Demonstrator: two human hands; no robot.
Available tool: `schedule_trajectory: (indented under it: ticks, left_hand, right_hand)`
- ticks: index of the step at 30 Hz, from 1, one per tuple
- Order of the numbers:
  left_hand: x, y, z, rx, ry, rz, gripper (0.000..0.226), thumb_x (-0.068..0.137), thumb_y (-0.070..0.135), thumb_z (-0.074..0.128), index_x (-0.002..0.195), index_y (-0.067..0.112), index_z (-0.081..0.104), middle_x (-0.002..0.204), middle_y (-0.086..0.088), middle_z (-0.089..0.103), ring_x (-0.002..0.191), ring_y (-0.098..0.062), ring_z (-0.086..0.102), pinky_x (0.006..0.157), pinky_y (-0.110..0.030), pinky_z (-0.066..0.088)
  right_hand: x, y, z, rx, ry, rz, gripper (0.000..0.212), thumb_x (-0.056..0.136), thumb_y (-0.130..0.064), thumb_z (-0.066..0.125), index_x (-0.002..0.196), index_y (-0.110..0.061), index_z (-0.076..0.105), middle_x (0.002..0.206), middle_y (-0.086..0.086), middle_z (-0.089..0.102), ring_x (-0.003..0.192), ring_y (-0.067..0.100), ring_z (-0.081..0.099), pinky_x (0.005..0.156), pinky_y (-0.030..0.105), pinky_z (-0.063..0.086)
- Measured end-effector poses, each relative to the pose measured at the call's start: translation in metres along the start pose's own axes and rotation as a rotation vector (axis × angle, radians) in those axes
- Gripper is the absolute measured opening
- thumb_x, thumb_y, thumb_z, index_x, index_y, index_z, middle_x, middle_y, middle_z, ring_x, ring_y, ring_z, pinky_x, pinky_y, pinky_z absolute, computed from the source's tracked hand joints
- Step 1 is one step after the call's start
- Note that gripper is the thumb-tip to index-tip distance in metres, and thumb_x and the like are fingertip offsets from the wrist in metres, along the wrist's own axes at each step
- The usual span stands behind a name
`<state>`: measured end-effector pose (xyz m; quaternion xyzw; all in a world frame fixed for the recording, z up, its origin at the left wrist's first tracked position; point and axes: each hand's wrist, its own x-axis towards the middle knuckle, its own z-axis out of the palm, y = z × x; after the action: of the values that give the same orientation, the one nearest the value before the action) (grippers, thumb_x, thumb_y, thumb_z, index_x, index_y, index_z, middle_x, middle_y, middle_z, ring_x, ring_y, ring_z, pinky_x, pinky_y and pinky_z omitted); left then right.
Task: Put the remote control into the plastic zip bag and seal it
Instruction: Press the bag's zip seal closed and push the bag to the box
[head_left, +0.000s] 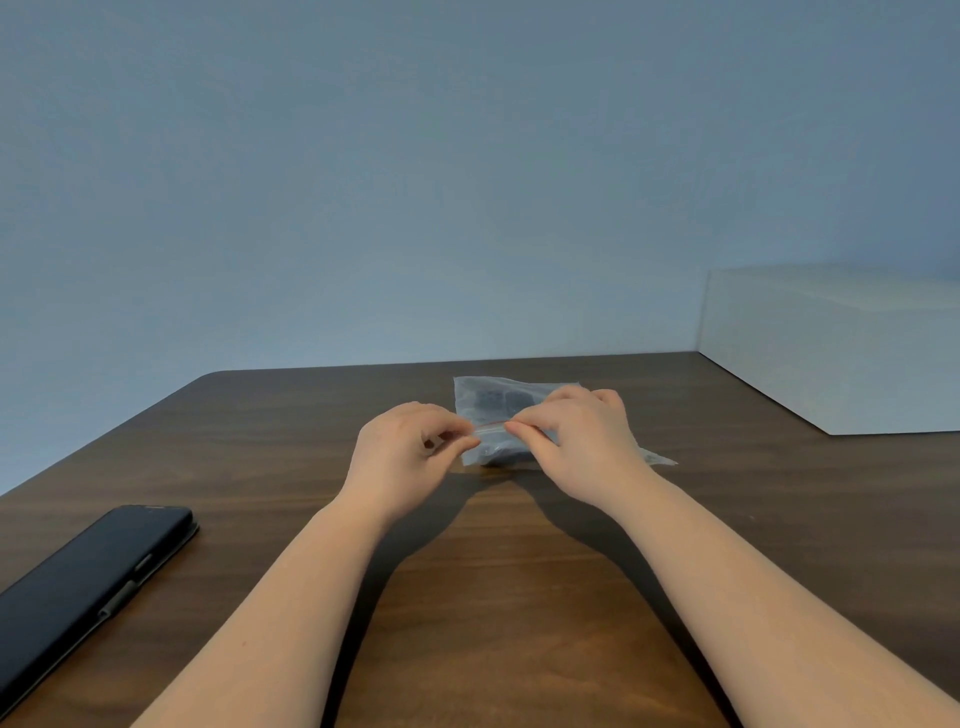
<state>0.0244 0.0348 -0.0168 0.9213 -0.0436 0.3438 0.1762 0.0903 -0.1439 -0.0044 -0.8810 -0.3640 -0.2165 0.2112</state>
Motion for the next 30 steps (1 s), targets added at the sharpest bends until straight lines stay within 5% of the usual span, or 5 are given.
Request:
schedule_trajectory:
  ticks: [8,12,17,23,30]
  left_hand:
    - [-0.001,0.000,0.001,0.003,0.021,0.013,0.008,0.083,0.024,0.064,0.085,0.021,0.072,0.082,0.006,0.073,0.071,-0.007,0.057,0.062,-0.014,0.040]
    - [-0.001,0.002,0.001,-0.002,0.050,0.014,0.007,0.083,0.021,0.065,0.081,0.019,0.072,0.078,0.004,0.073,0.071,-0.015,0.062,0.063,-0.027,0.048]
    - [-0.001,0.001,0.002,-0.018,0.021,0.031,0.007,0.083,0.021,0.065,0.084,0.020,0.072,0.080,0.006,0.072,0.072,-0.008,0.060,0.064,-0.020,0.047]
    - [-0.001,0.003,0.003,-0.018,0.003,0.055,0.005,0.082,0.023,0.066,0.082,0.023,0.071,0.076,0.007,0.071,0.070,-0.009,0.060,0.063,-0.026,0.050]
    - [-0.001,0.003,0.003,-0.052,0.004,0.028,0.006,0.082,0.023,0.065,0.081,0.022,0.071,0.076,0.008,0.070,0.071,-0.011,0.061,0.063,-0.031,0.052]
  right_hand:
    - [0.000,-0.002,0.001,0.021,0.015,0.015,0.028,0.095,-0.042,0.044,0.111,-0.035,0.066,0.109,-0.011,0.068,0.112,0.013,0.046,0.094,0.037,0.026]
    - [-0.001,-0.009,0.002,0.030,0.001,-0.018,0.031,0.091,-0.045,0.051,0.117,-0.033,0.063,0.116,-0.010,0.064,0.117,0.012,0.041,0.093,0.035,0.023]
    - [-0.002,-0.015,0.004,0.046,-0.003,-0.035,0.027,0.092,-0.038,0.053,0.115,-0.032,0.065,0.117,-0.005,0.059,0.115,0.014,0.039,0.094,0.034,0.022]
    - [-0.001,-0.018,0.006,0.030,0.027,-0.102,0.024,0.094,-0.034,0.050,0.101,-0.030,0.072,0.101,-0.004,0.064,0.095,0.005,0.033,0.083,0.029,0.020]
    - [0.001,-0.019,0.010,-0.047,0.051,-0.171,0.026,0.095,-0.034,0.048,0.101,-0.031,0.072,0.095,-0.005,0.068,0.100,0.013,0.050,0.078,0.030,0.019]
